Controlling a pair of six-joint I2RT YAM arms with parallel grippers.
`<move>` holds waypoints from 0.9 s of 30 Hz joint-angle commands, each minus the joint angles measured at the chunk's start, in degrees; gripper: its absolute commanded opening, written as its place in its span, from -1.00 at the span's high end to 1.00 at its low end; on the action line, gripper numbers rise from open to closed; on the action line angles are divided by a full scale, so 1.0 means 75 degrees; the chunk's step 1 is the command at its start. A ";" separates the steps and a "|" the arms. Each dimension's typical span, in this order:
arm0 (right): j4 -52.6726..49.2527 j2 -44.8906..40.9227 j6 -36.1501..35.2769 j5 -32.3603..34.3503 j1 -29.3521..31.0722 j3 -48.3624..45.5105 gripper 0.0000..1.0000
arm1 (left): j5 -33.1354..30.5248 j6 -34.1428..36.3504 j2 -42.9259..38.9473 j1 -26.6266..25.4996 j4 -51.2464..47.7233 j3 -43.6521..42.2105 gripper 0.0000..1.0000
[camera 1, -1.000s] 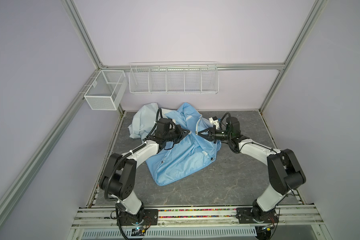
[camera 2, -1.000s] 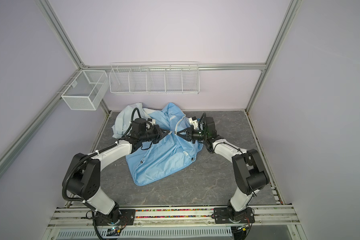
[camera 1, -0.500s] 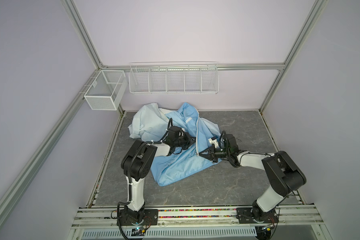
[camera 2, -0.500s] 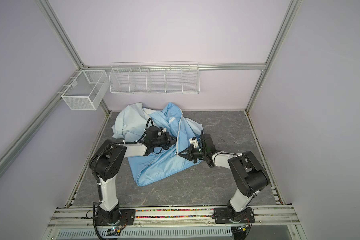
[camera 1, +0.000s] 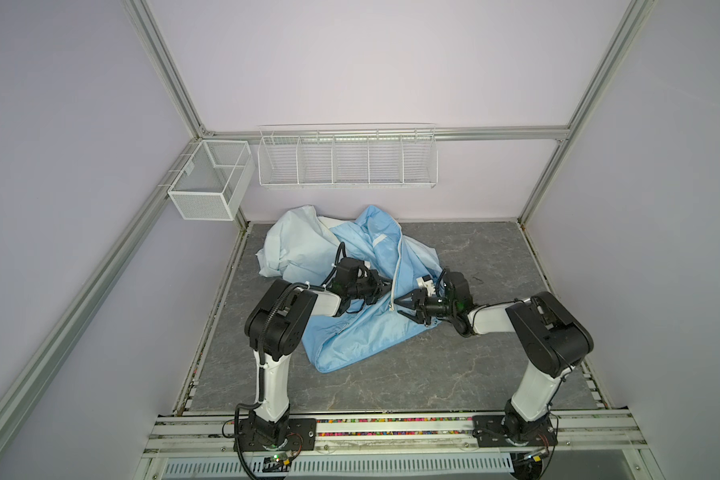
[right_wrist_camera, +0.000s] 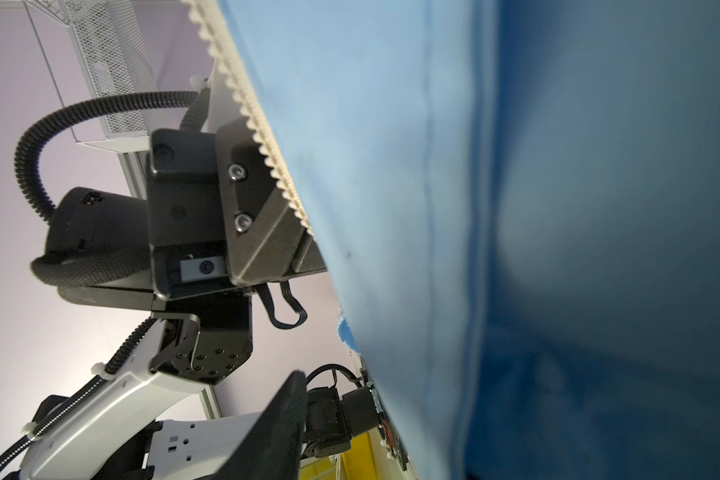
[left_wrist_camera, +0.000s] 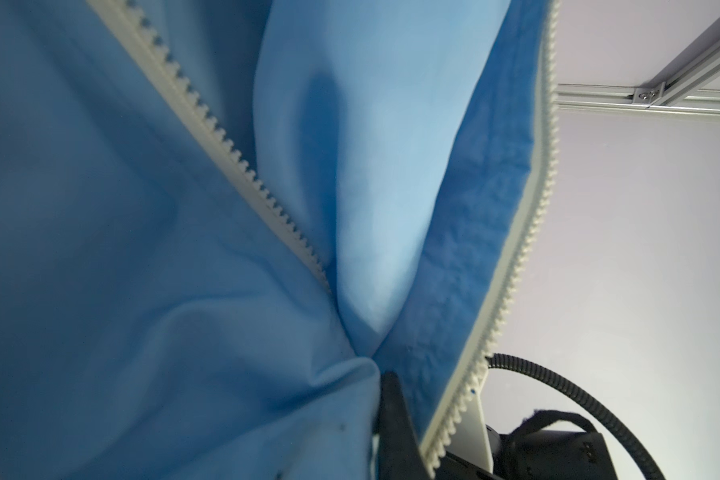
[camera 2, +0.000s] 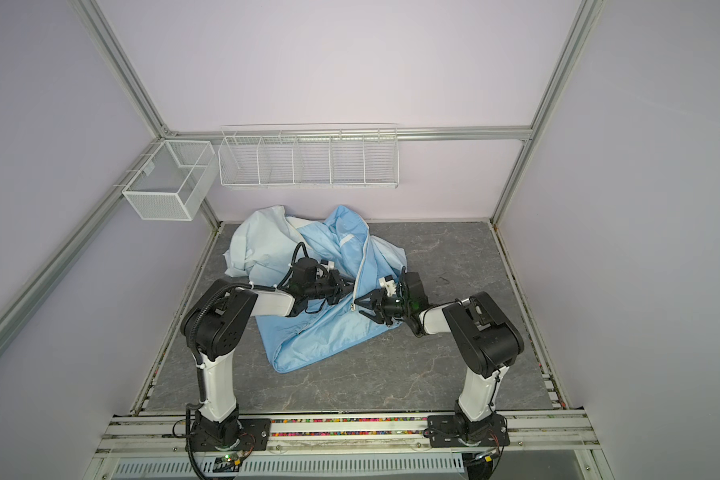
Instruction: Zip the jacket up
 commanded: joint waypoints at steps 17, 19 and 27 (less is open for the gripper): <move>0.1017 0.0488 -0.0659 0.0608 0.0026 -0.0123 0.09 | 0.0110 0.0126 0.0020 -0.0102 -0.0357 -0.0048 1.00; 0.0923 0.0477 -0.0776 0.0650 0.0019 -0.0099 0.11 | 0.0093 0.0126 -0.0002 -0.0125 -0.0371 -0.0059 1.00; -0.0503 0.0179 -0.1526 0.0983 0.0039 0.0261 -0.07 | 0.0010 0.0137 -0.0066 -0.0149 -0.0408 -0.0083 1.00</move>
